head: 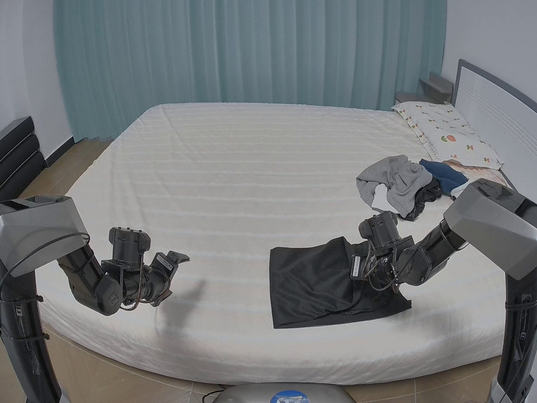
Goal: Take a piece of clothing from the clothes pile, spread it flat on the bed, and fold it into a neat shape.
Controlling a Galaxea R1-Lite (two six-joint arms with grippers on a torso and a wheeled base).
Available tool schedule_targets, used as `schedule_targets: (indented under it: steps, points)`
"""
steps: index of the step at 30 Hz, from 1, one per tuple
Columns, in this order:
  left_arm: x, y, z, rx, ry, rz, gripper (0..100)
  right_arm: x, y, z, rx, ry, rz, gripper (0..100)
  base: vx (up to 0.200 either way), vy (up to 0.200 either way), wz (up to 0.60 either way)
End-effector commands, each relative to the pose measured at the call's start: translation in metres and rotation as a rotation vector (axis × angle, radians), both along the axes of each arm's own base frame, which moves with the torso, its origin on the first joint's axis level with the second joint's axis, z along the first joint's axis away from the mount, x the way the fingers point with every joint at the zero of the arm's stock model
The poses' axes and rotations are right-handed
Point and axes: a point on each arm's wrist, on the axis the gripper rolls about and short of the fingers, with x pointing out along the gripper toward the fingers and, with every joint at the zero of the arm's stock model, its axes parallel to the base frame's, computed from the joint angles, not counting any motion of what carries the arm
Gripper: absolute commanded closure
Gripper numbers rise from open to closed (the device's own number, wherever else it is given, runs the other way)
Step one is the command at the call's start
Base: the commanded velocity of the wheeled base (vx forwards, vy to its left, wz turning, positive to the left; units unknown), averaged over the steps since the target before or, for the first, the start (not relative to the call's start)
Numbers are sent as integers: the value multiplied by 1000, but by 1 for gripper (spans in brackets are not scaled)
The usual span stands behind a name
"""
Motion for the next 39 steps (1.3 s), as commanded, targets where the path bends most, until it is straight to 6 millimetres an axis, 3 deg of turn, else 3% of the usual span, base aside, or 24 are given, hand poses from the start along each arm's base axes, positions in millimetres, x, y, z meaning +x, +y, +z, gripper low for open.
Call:
schedule_targets:
  steps: [1,4,6,11,15,27,28,39]
  points:
    - [0,0,-1,0,3,-1,0,-15,-12,15,5,0,-14,100,0,0,0]
    - [0,0,-1,0,3,-1,0,-22,-16,16,6,12,-17,100,0,0,0]
    - [0,0,-1,0,3,-1,0,-39,-28,9,-12,66,-27,100,0,0,0]
    - [0,-1,-1,1,4,-3,0,-48,-45,-1,-24,110,-64,100,0,0,0]
    - [0,-1,-2,1,5,-3,0,-63,-50,-4,-34,127,-58,100,0,0,0]
    - [0,-1,-2,4,6,-3,0,-81,-62,-19,-23,133,-60,100,0,0,0]
    - [0,-1,-2,4,6,-3,0,-81,-62,-19,-23,134,-60,0,0,0,0]
    - [-1,-1,-3,4,8,-3,0,-80,-86,13,157,54,-70,0,0,0,0]
